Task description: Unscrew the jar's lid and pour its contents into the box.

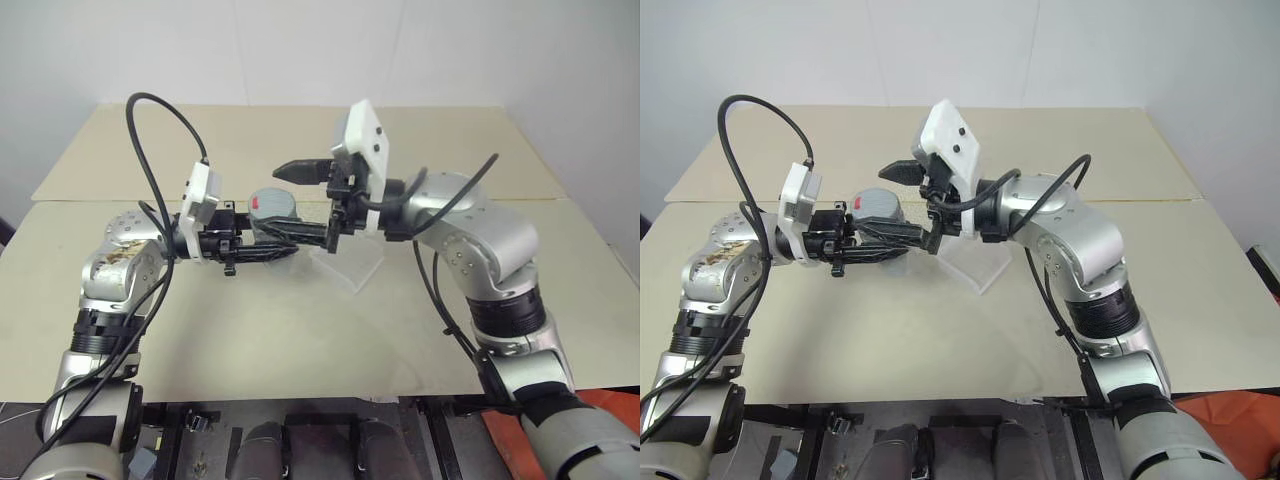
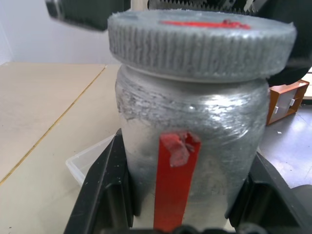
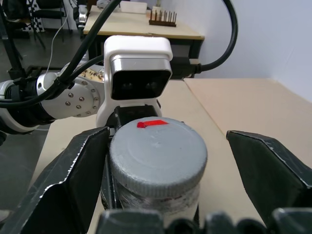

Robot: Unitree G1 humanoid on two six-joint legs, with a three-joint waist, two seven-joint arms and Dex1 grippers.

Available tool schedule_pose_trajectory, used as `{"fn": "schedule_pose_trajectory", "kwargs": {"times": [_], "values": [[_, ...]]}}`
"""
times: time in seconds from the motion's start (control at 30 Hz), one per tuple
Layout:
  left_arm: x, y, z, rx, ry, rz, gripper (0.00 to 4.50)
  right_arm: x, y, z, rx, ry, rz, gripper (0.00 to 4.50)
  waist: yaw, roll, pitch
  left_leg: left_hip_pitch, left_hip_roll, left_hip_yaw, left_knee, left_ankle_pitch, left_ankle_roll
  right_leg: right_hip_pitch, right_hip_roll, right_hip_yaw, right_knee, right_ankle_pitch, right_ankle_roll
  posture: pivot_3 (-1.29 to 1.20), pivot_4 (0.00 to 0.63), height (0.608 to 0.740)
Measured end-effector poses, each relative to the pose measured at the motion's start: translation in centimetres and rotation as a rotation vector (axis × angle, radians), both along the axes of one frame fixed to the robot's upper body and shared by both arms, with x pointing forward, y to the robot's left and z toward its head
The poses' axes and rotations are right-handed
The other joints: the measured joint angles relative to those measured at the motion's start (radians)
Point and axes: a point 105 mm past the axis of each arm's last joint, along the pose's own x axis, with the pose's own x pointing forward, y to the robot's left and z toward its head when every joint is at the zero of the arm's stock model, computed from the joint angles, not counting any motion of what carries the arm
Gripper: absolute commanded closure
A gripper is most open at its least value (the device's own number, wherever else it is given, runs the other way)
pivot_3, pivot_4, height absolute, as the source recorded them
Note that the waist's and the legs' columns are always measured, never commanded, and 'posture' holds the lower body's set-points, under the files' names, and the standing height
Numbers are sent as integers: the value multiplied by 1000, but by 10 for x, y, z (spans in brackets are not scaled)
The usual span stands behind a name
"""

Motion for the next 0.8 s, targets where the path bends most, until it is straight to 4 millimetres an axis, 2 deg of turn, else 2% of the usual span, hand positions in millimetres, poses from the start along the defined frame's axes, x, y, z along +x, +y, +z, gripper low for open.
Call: {"fn": "schedule_pose_trajectory", "kwargs": {"times": [0.1, 0.13, 0.37, 0.47, 0.53, 0.63, 0.7, 0.8], "values": [[0, 0, 0, 1, -1, 2, 2556, -1, 2, -3, -16, 13, 13, 1604, 0, 0, 0, 0, 0, 0, 0, 0, 0, 0, 0, 0, 0, 0, 0, 0, 150, 740], [0, 0, 0, 1, -1, 2, 2556, -1, 2, -3, -16, 15, 14, 1714, 0, 0, 0, 0, 0, 0, 0, 0, 0, 0, 0, 0, 0, 0, 0, 0, 150, 740], [0, 1, 0, 2, -1, 3, 2556, -1, 2, -1, -3, 63, 23, 1714, 0, 0, 0, 0, 0, 0, 0, 0, 0, 0, 0, 0, 0, 0, 0, 0, 150, 740], [0, 2, 0, 4, -5, 6, 2556, 2, -1, 6, 55, 130, 20, 1714, 0, 0, 0, 0, 0, 0, 0, 0, 0, 0, 0, 0, 0, 0, 0, 0, 150, 740], [0, 4, -6, 14, 11, 17, 2556, 9, -13, 26, 129, 109, -33, 1714, 1, 0, 0, 0, 0, 0, 0, 0, 0, 0, 0, 0, 0, 0, 0, 0, 150, 740], [0, 8, -13, 21, 32, 36, 2556, 21, -36, 40, 175, 68, -147, 1714, 4, 0, 0, 0, 0, 0, 0, 0, 0, 1, 0, -1, 0, 0, 0, 0, 150, 740], [1, 9, -15, 18, 36, 55, 2556, 32, -54, 33, 174, 65, -247, 1714, 5, 0, 0, -1, 0, 0, 0, 0, 0, 1, -1, -1, -1, 0, 0, 0, 150, 740], [3, 11, -12, 8, 20, 92, 2556, 50, -83, 3, 132, 87, -429, 1714, 3, 0, 0, -1, 0, 0, 0, 0, 0, 0, -1, -1, -1, 0, 0, 0, 150, 740]]}}
